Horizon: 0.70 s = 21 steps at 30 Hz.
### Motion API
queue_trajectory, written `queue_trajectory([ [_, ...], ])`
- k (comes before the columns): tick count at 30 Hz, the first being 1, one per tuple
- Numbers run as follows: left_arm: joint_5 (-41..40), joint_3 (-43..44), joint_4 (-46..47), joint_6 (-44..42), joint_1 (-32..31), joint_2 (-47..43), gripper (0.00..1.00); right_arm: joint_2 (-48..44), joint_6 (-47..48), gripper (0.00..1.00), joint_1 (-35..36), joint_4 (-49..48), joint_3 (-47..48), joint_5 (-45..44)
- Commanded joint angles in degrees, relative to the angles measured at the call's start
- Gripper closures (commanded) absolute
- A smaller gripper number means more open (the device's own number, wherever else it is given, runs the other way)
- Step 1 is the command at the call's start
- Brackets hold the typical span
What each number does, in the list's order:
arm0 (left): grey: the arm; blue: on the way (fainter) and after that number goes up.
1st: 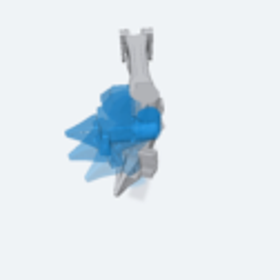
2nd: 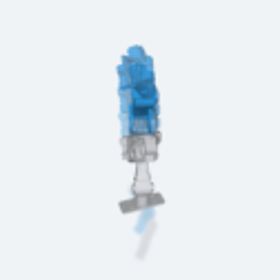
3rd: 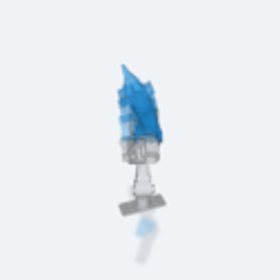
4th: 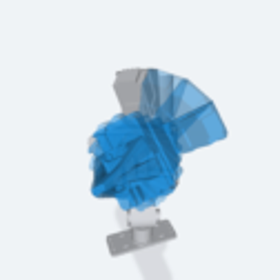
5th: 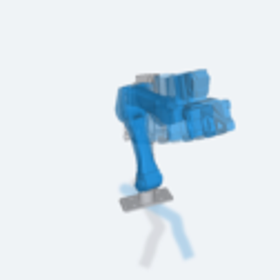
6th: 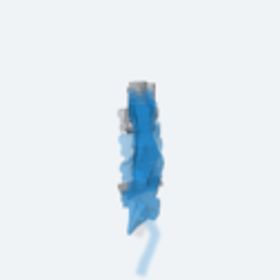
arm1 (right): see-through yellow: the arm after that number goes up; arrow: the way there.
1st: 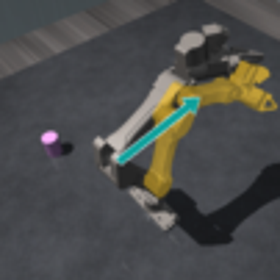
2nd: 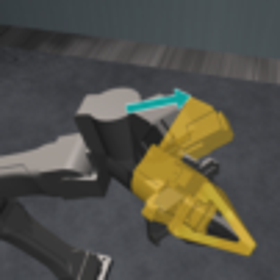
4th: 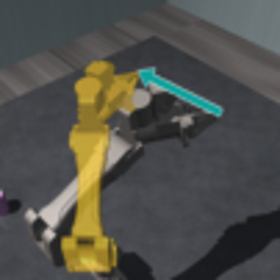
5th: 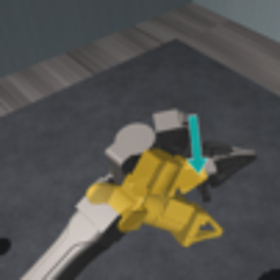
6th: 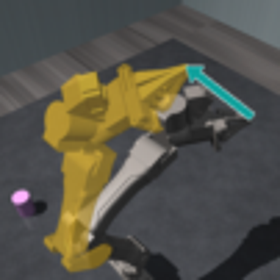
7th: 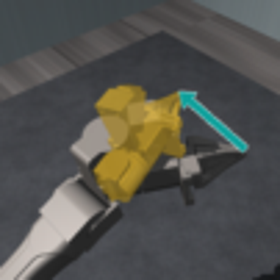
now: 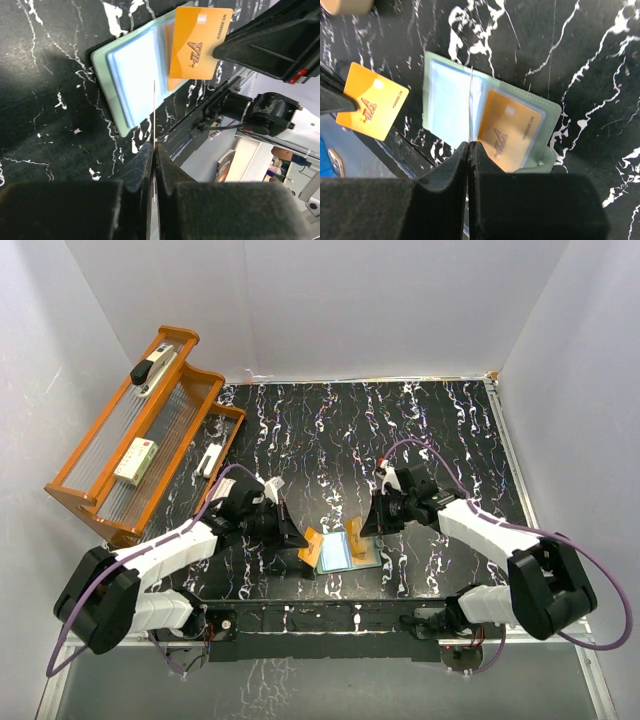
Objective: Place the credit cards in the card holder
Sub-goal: Insert the credit card into the card holder.
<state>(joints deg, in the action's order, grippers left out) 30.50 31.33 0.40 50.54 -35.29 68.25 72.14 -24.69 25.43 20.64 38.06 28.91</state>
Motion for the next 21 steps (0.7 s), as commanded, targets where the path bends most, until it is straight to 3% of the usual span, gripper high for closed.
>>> queue_trajectory([
  [1, -0.49, -1.34, 3.85, -0.03, -1.41, 3.08, 1.00, 3.34, 5.37, 1.00, -1.18, 2.22, 2.56, 4.47],
  [21, -5.35, -1.93, -0.68, -2.88, -2.86, 6.45, 1.00, 9.41, 2.43, 1.00, -1.98, -3.94, -0.64, 8.43],
])
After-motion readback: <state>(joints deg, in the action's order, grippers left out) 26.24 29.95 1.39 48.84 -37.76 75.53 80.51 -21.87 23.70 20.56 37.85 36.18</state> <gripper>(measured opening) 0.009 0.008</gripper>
